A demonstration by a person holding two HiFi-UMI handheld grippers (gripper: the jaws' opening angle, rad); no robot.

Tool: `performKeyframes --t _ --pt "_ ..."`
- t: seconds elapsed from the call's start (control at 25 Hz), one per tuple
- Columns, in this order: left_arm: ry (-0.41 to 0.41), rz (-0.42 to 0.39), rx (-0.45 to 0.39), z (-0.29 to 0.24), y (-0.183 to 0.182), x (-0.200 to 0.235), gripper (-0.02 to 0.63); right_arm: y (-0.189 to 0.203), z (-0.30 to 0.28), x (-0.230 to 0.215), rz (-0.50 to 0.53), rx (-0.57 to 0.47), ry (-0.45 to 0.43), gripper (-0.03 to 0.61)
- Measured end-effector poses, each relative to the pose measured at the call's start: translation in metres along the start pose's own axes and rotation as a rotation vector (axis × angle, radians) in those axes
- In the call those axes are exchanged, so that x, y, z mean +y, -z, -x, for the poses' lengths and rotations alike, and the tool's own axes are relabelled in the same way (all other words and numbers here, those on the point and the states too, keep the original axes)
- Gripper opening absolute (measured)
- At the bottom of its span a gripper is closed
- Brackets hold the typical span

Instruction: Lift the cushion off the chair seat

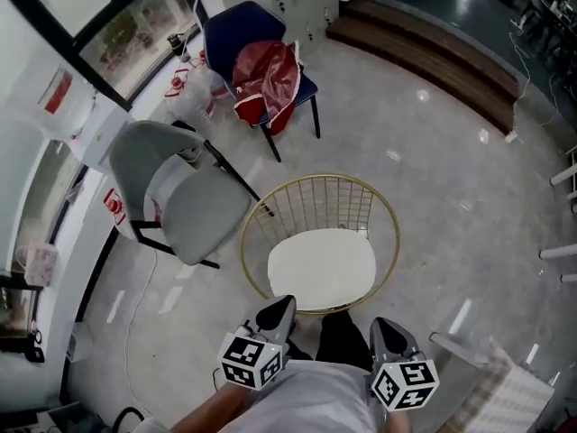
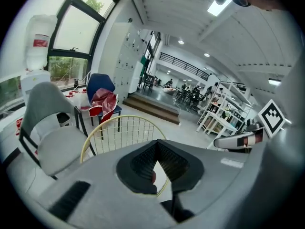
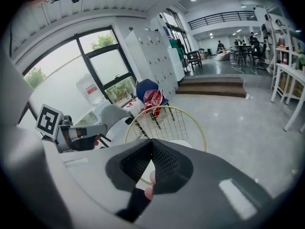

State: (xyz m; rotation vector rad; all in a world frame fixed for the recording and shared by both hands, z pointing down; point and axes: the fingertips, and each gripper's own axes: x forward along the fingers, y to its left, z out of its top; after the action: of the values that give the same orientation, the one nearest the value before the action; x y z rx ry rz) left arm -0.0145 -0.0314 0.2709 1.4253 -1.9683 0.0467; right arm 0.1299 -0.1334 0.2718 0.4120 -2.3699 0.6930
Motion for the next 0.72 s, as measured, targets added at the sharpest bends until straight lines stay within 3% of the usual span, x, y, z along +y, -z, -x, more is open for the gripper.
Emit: performKeyframes --t 0.16,0.32,0.72 --pt "-0.097 0.071 -0.007 -0.025 0.001 -0.028 0.008 -0.018 -0.003 -0.044 0.055 0.071 -0.083 0.006" --pt "-0.147 0.131 -0.007 -0.037 0.014 -0.023 0.008 -0.018 -0.022 -0.06 0.101 0.13 -0.114 0.007" --pt "-0.206 0.211 0.044 -0.033 0.07 0.077 0.008 0.037 -0.087 -0.044 0.147 0.266 -0.063 0.006"
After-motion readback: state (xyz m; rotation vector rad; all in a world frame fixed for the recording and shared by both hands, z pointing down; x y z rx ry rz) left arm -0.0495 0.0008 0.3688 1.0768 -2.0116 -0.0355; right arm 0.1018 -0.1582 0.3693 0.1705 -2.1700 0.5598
